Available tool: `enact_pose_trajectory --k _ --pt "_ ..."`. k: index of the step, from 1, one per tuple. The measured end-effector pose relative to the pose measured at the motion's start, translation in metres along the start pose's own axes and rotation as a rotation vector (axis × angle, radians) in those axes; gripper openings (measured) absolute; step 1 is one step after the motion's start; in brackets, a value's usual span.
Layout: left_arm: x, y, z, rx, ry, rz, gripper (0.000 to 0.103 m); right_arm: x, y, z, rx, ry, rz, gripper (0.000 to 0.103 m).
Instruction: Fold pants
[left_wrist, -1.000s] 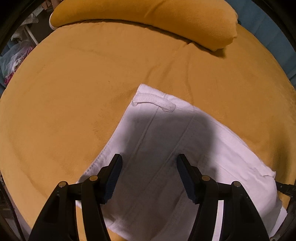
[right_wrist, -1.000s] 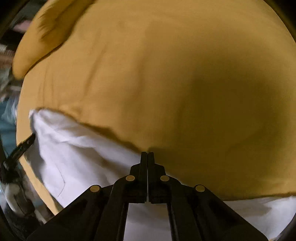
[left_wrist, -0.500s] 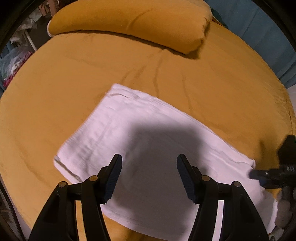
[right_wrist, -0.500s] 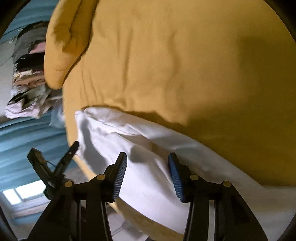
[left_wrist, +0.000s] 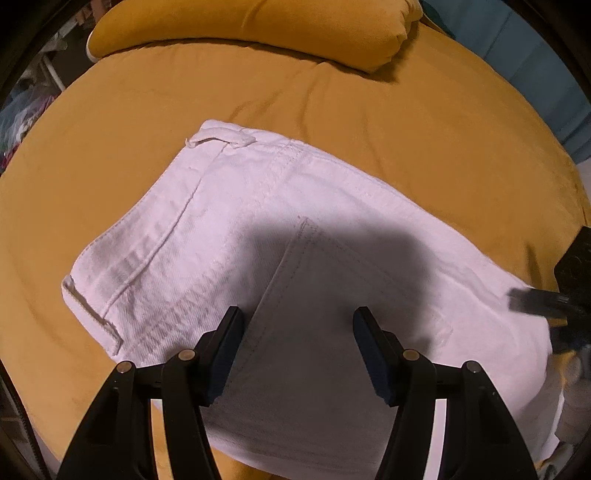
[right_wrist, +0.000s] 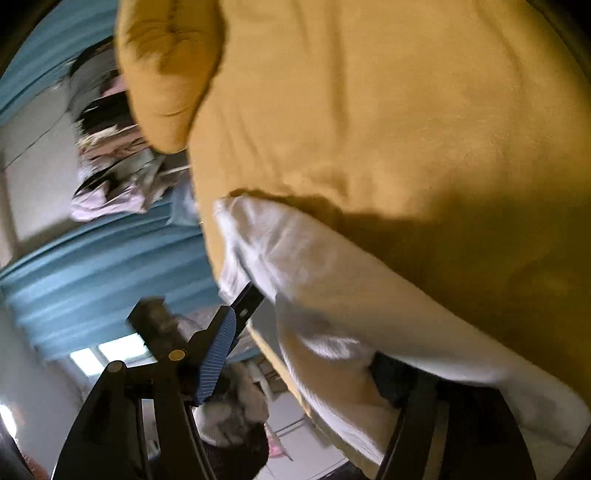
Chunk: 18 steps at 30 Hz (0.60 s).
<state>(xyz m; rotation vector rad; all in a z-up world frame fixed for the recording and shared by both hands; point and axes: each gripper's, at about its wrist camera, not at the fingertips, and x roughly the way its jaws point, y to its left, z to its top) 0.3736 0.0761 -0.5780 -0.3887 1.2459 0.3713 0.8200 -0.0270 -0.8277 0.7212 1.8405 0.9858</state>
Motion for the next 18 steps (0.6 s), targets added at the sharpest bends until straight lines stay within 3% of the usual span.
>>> enact_pose_trajectory --k 3,5,6,7,8,9,12,15,17,18 --pt "-0.001 -0.015 0.016 0.014 0.007 0.025 0.059 0.013 -0.007 0.006 0.039 -0.036 -0.059 0.066" --pt "0.004 -0.018 0.021 0.015 0.014 0.029 0.059 0.015 0.005 0.005 0.000 -0.036 -0.115 0.062" --pt "0.005 -0.016 0.019 0.020 0.019 0.033 0.059 0.015 0.014 0.004 -0.030 -0.045 -0.163 0.052" --pt "0.007 -0.017 0.020 0.024 0.022 0.033 0.059 0.007 0.020 -0.001 -0.064 -0.071 -0.231 0.021" --pt "0.008 -0.016 0.020 0.024 0.022 0.025 0.059 -0.009 0.017 -0.001 -0.059 -0.099 -0.214 0.011" --pt "0.006 -0.015 0.018 0.024 0.020 0.024 0.059 -0.036 0.008 -0.001 -0.029 -0.139 -0.157 0.009" --pt "0.000 -0.014 0.014 0.021 0.015 0.038 0.059 -0.074 0.007 -0.010 -0.029 -0.239 -0.202 0.008" --pt "-0.009 -0.007 0.006 0.003 0.021 0.031 0.059 -0.103 0.000 -0.007 0.048 -0.327 -0.192 0.005" --pt "-0.012 -0.007 0.005 -0.004 0.023 0.024 0.059 -0.118 -0.002 -0.007 0.079 -0.337 -0.173 0.007" --pt "-0.014 -0.008 0.005 -0.007 0.024 0.018 0.059 -0.117 -0.003 -0.004 0.090 -0.293 -0.119 0.007"
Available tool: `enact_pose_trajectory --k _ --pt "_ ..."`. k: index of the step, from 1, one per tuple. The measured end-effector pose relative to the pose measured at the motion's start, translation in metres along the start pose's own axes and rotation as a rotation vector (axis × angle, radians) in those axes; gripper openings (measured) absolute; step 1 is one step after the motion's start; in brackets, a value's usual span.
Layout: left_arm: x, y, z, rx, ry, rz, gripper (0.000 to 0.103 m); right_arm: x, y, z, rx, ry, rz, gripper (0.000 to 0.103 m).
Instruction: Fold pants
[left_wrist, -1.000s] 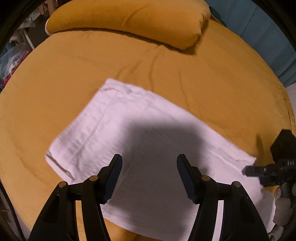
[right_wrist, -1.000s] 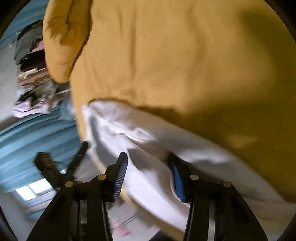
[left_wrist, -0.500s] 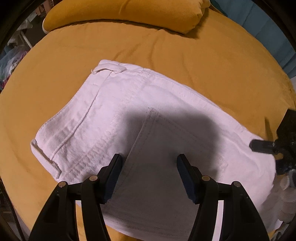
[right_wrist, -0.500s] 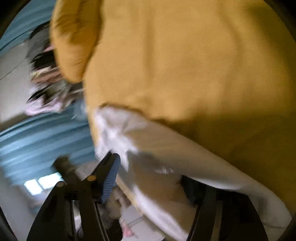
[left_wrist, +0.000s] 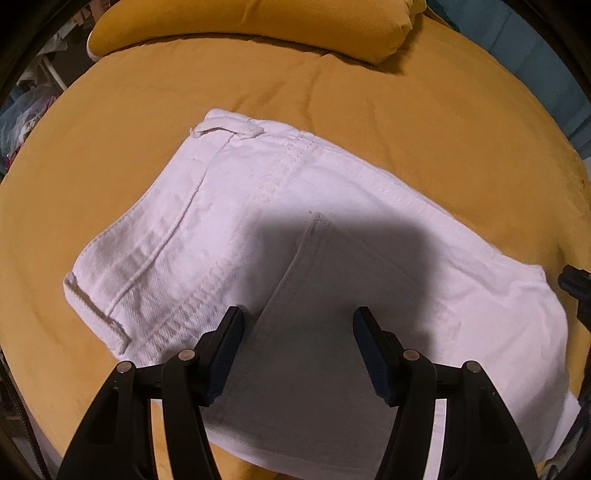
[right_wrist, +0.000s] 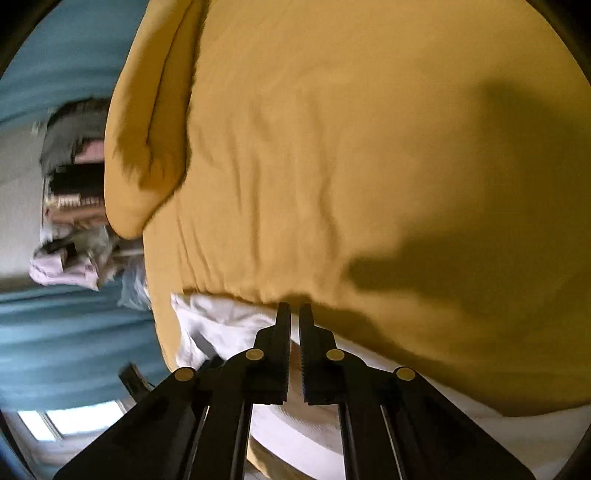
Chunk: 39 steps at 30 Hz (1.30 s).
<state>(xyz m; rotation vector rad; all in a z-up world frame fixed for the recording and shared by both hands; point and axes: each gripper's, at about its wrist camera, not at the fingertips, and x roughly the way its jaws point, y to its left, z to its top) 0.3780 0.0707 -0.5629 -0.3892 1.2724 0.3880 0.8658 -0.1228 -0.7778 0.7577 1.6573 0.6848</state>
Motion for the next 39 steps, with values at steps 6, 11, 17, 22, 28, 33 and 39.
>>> enact_pose_trajectory --k 6,11,17,22,28,33,39 --pt "-0.003 -0.008 -0.002 0.007 0.001 -0.004 0.059 0.049 0.009 -0.001 -0.087 0.264 0.005 0.056" --pt "0.000 -0.017 -0.004 0.031 -0.006 0.022 0.059 0.105 0.002 -0.002 -0.047 0.365 0.047 0.058" --pt "0.003 -0.013 -0.004 0.018 -0.007 0.001 0.059 0.097 0.004 -0.003 -0.045 0.360 0.273 0.062" --pt "0.003 -0.017 -0.009 0.025 -0.012 0.026 0.059 0.102 -0.028 0.001 0.071 0.277 0.224 0.062" --pt "0.004 -0.018 -0.011 0.047 -0.020 0.034 0.059 0.050 -0.011 -0.009 -0.013 0.167 0.182 0.007" --pt "-0.008 -0.009 -0.019 0.023 -0.019 0.042 0.059 -0.004 -0.026 0.001 -0.035 0.003 -0.025 0.005" --pt "-0.033 0.011 -0.031 -0.051 -0.036 0.017 0.059 -0.069 0.000 -0.012 -0.132 -0.126 -0.140 0.010"
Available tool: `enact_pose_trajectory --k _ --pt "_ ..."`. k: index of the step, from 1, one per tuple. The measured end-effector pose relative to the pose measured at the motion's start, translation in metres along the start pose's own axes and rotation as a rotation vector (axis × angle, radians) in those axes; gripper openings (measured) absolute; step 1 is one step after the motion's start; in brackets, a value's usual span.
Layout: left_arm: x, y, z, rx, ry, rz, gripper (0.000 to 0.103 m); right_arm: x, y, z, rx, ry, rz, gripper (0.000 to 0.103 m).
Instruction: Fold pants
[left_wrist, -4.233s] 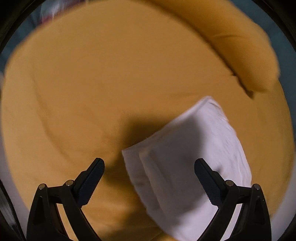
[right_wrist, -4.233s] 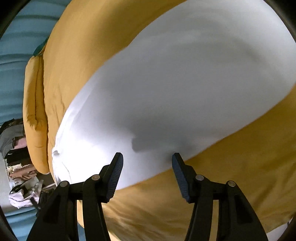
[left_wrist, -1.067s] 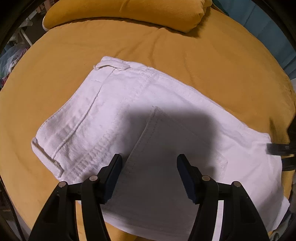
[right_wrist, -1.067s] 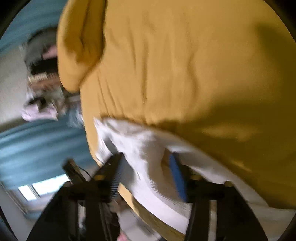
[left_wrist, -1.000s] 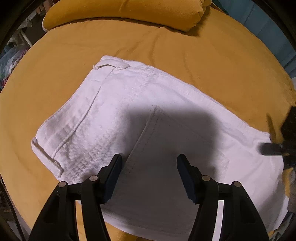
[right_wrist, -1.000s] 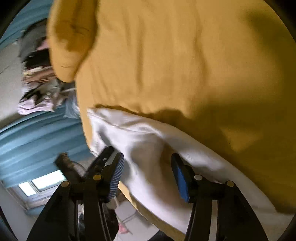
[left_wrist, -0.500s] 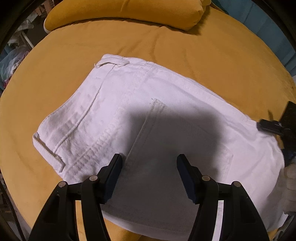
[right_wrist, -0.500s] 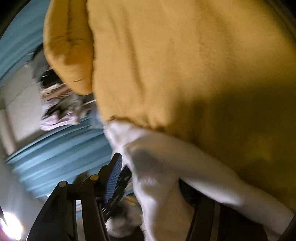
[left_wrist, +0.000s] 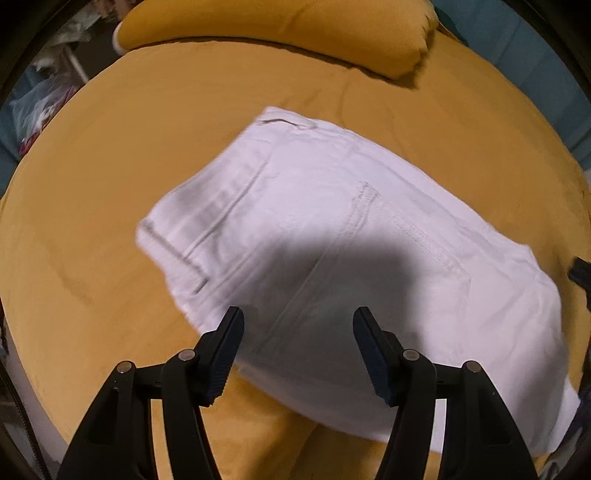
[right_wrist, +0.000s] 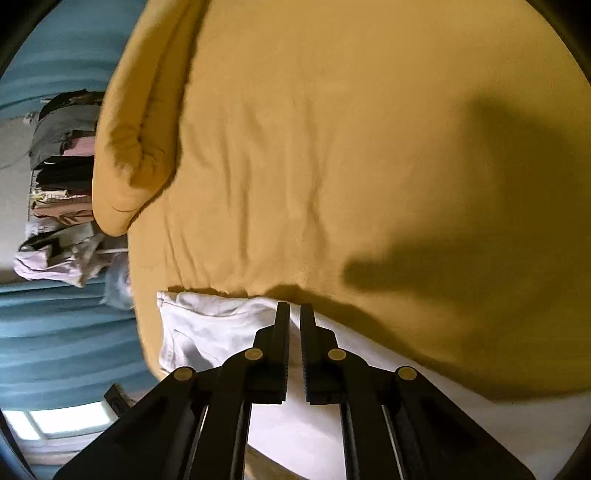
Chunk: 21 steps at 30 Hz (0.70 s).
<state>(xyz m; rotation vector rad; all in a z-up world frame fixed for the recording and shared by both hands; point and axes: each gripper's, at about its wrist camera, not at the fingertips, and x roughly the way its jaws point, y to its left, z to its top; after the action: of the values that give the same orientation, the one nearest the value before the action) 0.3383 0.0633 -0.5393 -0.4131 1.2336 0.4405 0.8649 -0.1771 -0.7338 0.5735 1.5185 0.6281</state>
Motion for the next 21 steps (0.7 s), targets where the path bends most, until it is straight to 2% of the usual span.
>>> enact_pose_trajectory --k 2,4,5,6,7,8,9,10,11,12,14,15,17,19,21 --pt "-0.003 0.001 -0.002 -0.011 -0.009 -0.004 0.059 -0.003 0.014 -0.022 -0.090 0.061 0.069 0.028" --pt "0.001 -0.001 -0.003 -0.012 -0.005 0.007 0.059 0.015 0.022 -0.041 -0.133 0.190 0.121 0.030" --pt "0.005 -0.003 -0.003 -0.011 0.002 0.015 0.059 0.027 0.018 -0.048 -0.150 0.212 0.046 0.030" --pt "0.011 -0.005 -0.003 -0.007 0.008 0.023 0.059 0.039 0.007 -0.050 -0.167 0.212 -0.085 0.030" --pt "0.015 -0.007 0.000 -0.001 0.018 0.029 0.059 0.045 -0.007 -0.047 -0.163 0.193 -0.176 0.019" --pt "0.020 -0.008 0.001 0.006 0.031 0.031 0.059 0.047 -0.031 -0.039 -0.090 0.165 -0.208 0.000" --pt "0.022 -0.008 0.001 0.010 0.034 0.035 0.059 0.048 -0.053 -0.033 0.008 0.149 -0.153 0.000" --pt "0.022 -0.011 0.003 0.017 0.034 0.041 0.059 0.047 -0.060 -0.031 0.054 0.139 -0.117 0.000" --pt "0.020 -0.013 0.004 0.020 0.029 0.043 0.059 0.040 -0.057 -0.032 0.046 0.115 -0.122 0.000" --pt "0.011 -0.015 0.003 0.026 0.013 0.038 0.059 0.030 -0.046 -0.038 -0.013 0.080 -0.172 0.000" --pt "-0.003 -0.021 -0.001 0.038 -0.012 0.031 0.059 0.003 -0.029 -0.057 -0.070 0.029 -0.219 0.016" --pt "-0.014 -0.028 -0.009 0.050 -0.023 0.021 0.059 -0.017 -0.027 -0.072 -0.068 -0.013 -0.203 0.023" --pt "-0.023 -0.037 -0.021 0.056 -0.021 0.000 0.059 -0.056 -0.036 -0.102 -0.029 -0.103 -0.180 0.061" --pt "-0.022 -0.050 -0.036 0.053 0.018 -0.030 0.059 -0.100 -0.063 -0.136 0.058 -0.186 -0.203 0.070" --pt "-0.012 -0.057 -0.044 0.037 0.062 -0.040 0.059 -0.153 -0.108 -0.176 0.229 -0.282 -0.310 0.070"
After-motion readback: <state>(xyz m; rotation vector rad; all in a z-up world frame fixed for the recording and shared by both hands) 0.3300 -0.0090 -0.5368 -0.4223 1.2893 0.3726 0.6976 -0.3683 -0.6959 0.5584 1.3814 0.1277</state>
